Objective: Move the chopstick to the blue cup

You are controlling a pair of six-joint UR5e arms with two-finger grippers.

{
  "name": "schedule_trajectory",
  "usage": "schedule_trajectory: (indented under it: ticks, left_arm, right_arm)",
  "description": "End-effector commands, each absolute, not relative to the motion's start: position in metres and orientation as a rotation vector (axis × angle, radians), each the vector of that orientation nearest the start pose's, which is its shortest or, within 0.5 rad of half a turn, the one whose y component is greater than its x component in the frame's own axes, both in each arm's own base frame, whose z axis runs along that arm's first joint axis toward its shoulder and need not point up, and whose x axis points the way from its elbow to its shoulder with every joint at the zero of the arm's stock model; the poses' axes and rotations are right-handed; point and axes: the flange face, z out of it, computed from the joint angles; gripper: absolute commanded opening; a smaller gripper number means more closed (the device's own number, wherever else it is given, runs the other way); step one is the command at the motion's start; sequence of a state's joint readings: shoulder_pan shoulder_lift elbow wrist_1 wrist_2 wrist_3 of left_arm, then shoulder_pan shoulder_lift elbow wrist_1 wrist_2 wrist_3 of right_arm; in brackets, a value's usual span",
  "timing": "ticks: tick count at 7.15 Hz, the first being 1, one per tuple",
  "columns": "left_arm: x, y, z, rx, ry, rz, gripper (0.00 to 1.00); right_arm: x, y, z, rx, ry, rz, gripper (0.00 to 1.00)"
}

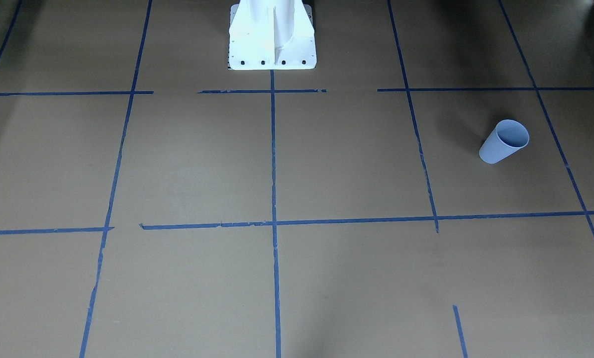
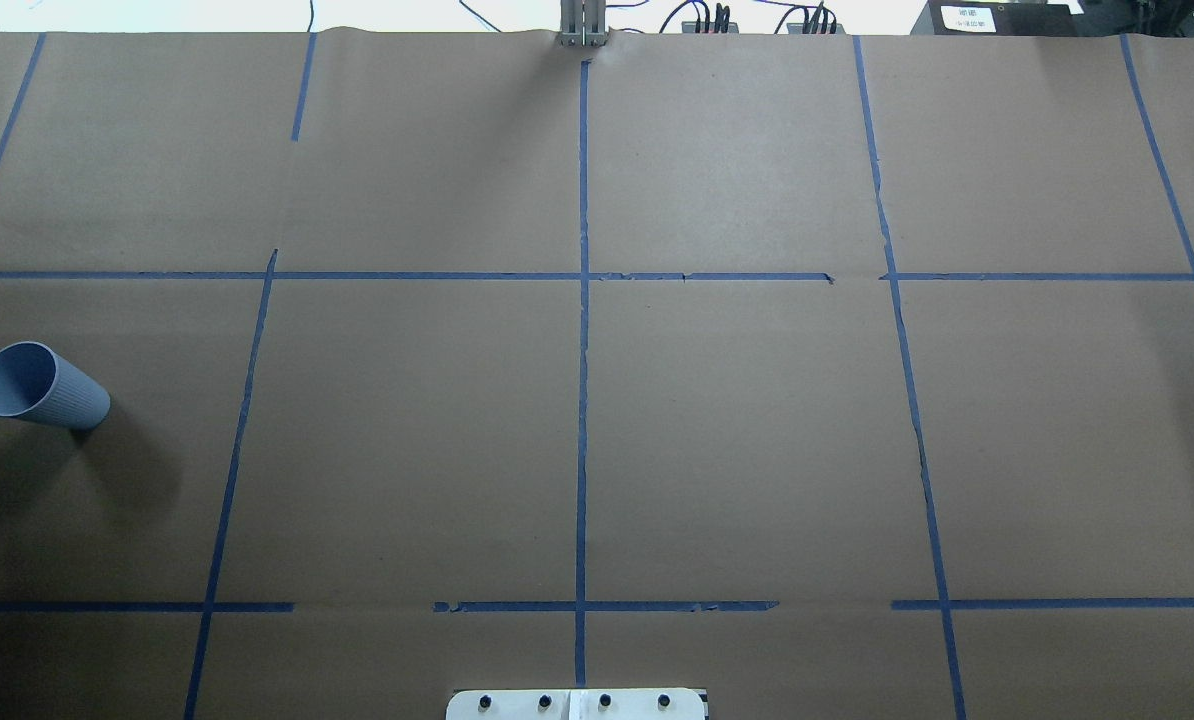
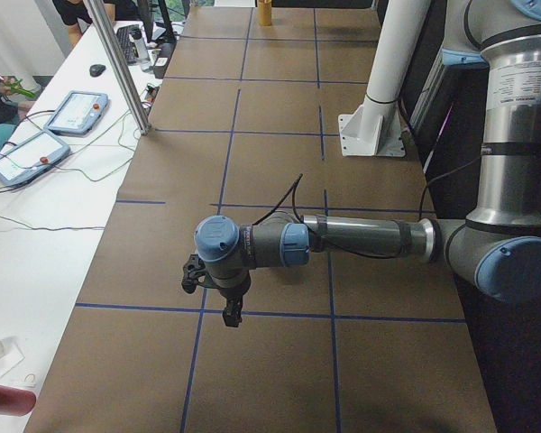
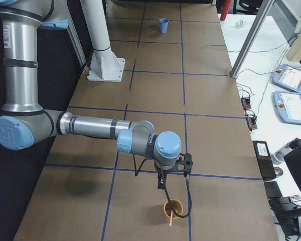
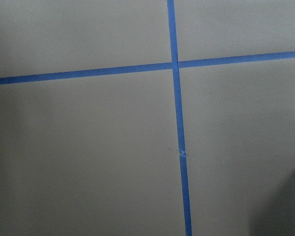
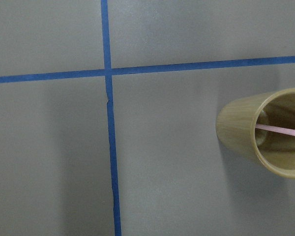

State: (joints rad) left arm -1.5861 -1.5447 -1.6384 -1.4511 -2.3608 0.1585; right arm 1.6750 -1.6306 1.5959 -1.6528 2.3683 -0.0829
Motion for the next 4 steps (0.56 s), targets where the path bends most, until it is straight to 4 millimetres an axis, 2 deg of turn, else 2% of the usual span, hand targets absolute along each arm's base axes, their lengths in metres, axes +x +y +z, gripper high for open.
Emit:
schedule_trajectory:
  ticks: [1,4]
  left_arm:
    - [-0.0699,-0.4728,0.6504,-0.008,0.792,0.105,1.00]
    - [-0.0700,-0.4766,0.6445,0.011,0.791,0.115,1.00]
  right_arm:
    - [0.1093,-0.4488,0.6804,-0.033,-0.803,0.066,1.00]
    - [0.1088,-0.4518,0.6760,-0.025,-0.804,0.062,1.00]
